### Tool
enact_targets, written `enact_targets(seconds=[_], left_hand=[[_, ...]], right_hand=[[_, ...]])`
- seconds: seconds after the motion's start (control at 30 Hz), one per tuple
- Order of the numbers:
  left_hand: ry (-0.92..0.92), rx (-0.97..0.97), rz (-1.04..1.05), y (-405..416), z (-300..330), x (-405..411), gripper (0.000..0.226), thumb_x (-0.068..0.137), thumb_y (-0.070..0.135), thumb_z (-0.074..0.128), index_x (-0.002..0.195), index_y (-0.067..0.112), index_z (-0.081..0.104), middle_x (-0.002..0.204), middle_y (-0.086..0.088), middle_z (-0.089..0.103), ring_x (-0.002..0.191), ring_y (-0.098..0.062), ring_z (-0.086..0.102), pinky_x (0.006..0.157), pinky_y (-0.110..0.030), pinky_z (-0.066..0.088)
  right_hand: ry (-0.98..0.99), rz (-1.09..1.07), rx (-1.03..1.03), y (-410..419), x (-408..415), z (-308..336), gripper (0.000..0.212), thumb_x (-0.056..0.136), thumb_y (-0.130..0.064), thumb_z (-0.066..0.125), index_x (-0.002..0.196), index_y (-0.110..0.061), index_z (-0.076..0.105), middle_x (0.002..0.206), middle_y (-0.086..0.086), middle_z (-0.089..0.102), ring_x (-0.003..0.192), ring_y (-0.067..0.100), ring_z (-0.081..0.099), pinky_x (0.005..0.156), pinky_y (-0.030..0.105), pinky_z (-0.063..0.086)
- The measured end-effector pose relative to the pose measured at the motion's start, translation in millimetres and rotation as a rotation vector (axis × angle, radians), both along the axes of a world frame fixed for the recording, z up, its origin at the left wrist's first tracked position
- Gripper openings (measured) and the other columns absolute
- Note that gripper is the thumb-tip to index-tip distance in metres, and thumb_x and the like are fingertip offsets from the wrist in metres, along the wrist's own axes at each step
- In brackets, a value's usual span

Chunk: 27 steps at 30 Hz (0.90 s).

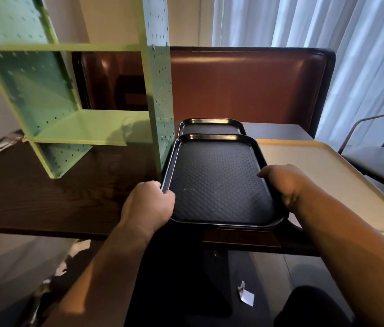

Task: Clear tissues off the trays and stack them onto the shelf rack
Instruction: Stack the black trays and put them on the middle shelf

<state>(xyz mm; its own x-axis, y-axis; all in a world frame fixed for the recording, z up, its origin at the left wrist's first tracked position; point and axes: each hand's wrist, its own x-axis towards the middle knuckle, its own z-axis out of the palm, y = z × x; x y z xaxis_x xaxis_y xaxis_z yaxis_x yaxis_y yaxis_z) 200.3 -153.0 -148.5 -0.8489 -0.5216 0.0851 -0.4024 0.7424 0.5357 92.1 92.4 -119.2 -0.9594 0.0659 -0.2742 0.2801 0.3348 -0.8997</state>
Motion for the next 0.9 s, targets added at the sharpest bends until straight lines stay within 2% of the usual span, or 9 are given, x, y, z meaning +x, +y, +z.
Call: enact_targets(seconds=[0.1,0.2,0.27,0.43,0.6,0.63,0.7,0.77,0.9], left_hand=[[-0.05,-0.01,0.006,-1.4,2.9,-0.6,0.038,0.089,0.039,0.053,0.117,0.018,0.069,0.122,-0.012,0.063,0.103,-0.033,0.063,0.085,-0.034,0.048],[-0.106,0.018,-0.016,0.5,5.7,-1.9,0.028,0.088,0.039,0.053,0.101,0.018,0.066,0.1,-0.007,0.069,0.088,-0.03,0.061,0.075,-0.034,0.047],[-0.132,0.063,-0.01,2.1,7.1,-3.4,0.029,0.089,0.038,0.053,0.1,0.014,0.065,0.097,-0.01,0.068,0.086,-0.031,0.06,0.074,-0.034,0.046],[-0.179,0.208,0.023,5.8,14.2,-6.8,0.035,0.088,0.036,0.054,0.106,0.007,0.059,0.103,-0.012,0.064,0.097,-0.035,0.062,0.081,-0.036,0.049],[-0.128,0.229,0.073,13.2,21.9,-10.3,0.034,0.086,0.04,0.06,0.096,0.008,0.058,0.088,-0.004,0.063,0.082,-0.027,0.061,0.075,-0.032,0.044],[-0.124,0.225,0.068,16.2,25.4,-12.3,0.035,0.087,0.041,0.06,0.099,0.008,0.057,0.091,-0.003,0.061,0.086,-0.028,0.061,0.076,-0.032,0.043],[-0.092,0.226,0.045,21.9,32.3,-19.2,0.052,0.087,0.044,0.061,0.123,0.007,0.055,0.119,-0.011,0.059,0.108,-0.032,0.061,0.086,-0.033,0.045],[-0.054,0.251,0.006,25.8,38.4,-27.1,0.072,0.088,0.045,0.06,0.147,0.011,0.038,0.143,-0.016,0.046,0.127,-0.032,0.052,0.101,-0.036,0.042],[-0.011,0.29,-0.01,30.9,42.8,-58.4,0.083,0.088,0.045,0.06,0.157,0.017,0.023,0.151,-0.019,0.037,0.136,-0.035,0.042,0.113,-0.041,0.036]], right_hand=[[0.007,-0.022,-0.05,1.0,1.1,-1.4,0.022,0.092,-0.009,0.061,0.111,0.001,0.06,0.088,0.015,0.063,0.076,0.032,0.065,0.061,0.032,0.049],[0.012,-0.043,-0.055,0.9,0.7,-2.9,0.024,0.09,-0.009,0.063,0.111,0.002,0.06,0.097,0.021,0.067,0.083,0.036,0.068,0.071,0.039,0.056],[0.024,-0.068,-0.056,0.6,-1.1,-4.2,0.028,0.087,-0.01,0.064,0.111,0.004,0.062,0.101,0.022,0.069,0.087,0.039,0.069,0.078,0.044,0.057],[0.077,-0.148,-0.023,-0.9,-6.0,-17.9,0.031,0.074,-0.008,0.066,0.101,0.005,0.067,0.095,0.021,0.07,0.084,0.037,0.069,0.073,0.043,0.057],[0.056,-0.121,0.053,8.5,-24.9,-23.1,0.019,0.072,0.0,0.06,0.087,0.01,0.066,0.089,0.025,0.066,0.073,0.029,0.062,0.058,0.038,0.049],[0.065,-0.131,0.044,10.0,-31.2,-22.7,0.022,0.066,0.002,0.059,0.085,0.012,0.066,0.086,0.026,0.064,0.068,0.03,0.061,0.055,0.036,0.046],[0.072,-0.148,0.016,12.3,-45.0,-20.4,0.028,0.06,0.003,0.054,0.084,0.012,0.067,0.085,0.027,0.065,0.068,0.034,0.064,0.055,0.036,0.046],[0.078,-0.148,0.005,11.8,-57.7,-15.7,0.028,0.061,0.003,0.052,0.083,0.009,0.068,0.086,0.027,0.067,0.071,0.038,0.067,0.057,0.038,0.049],[0.125,-0.138,0.063,2.6,-88.4,-2.1,0.018,0.069,0.002,0.053,0.078,0.004,0.069,0.083,0.019,0.067,0.073,0.035,0.065,0.058,0.036,0.047]])
